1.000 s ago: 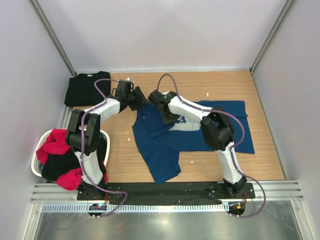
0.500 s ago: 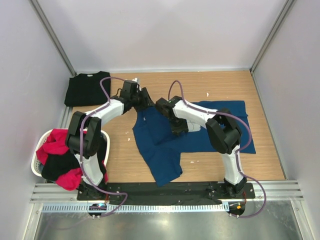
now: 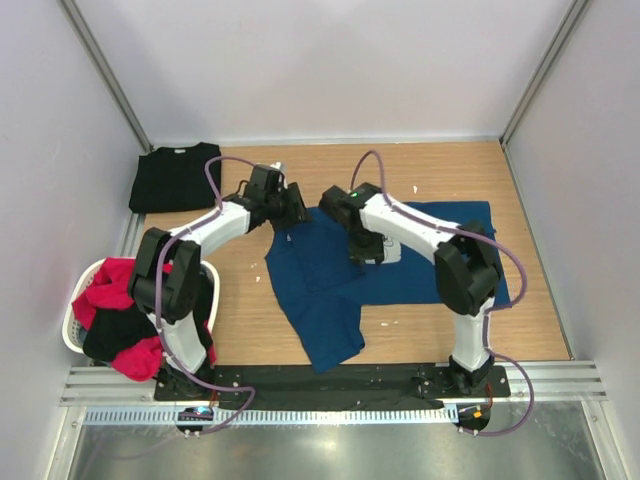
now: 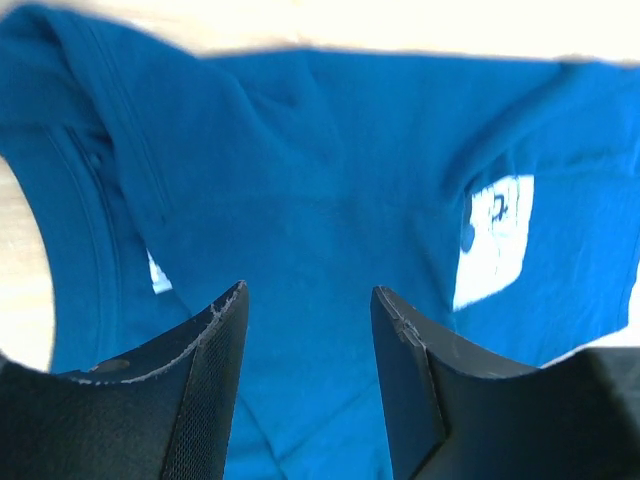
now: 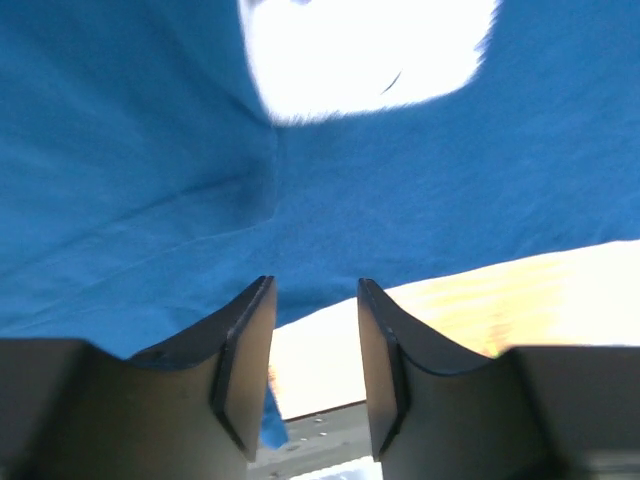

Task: Fold and stack the t-shirts
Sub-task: Fold the tshirt

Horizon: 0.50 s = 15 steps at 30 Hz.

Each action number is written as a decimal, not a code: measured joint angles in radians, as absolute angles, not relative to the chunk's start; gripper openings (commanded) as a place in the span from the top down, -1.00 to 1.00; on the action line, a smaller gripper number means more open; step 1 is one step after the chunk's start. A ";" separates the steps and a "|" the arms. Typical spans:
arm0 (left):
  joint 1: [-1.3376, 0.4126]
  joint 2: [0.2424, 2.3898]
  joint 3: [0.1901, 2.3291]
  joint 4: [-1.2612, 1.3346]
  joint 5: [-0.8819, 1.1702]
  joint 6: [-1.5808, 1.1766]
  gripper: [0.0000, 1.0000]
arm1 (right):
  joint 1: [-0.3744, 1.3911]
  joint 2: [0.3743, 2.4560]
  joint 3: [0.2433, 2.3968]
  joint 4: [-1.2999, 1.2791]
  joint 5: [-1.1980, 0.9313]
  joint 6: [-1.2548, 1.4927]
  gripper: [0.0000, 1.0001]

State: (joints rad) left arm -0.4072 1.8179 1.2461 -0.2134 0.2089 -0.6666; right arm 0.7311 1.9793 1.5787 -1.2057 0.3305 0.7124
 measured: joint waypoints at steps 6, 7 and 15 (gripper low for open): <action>-0.466 1.800 1.247 -0.246 0.182 -0.665 -0.04 | 0.522 1.783 1.560 -1.094 0.331 0.714 0.05; -0.478 1.810 1.262 -0.252 0.167 -0.665 -0.03 | 0.463 1.753 1.540 -1.056 0.340 0.711 0.04; -0.517 1.975 1.444 -0.239 0.036 -0.707 0.05 | 0.104 1.717 1.360 -0.731 0.370 0.621 0.02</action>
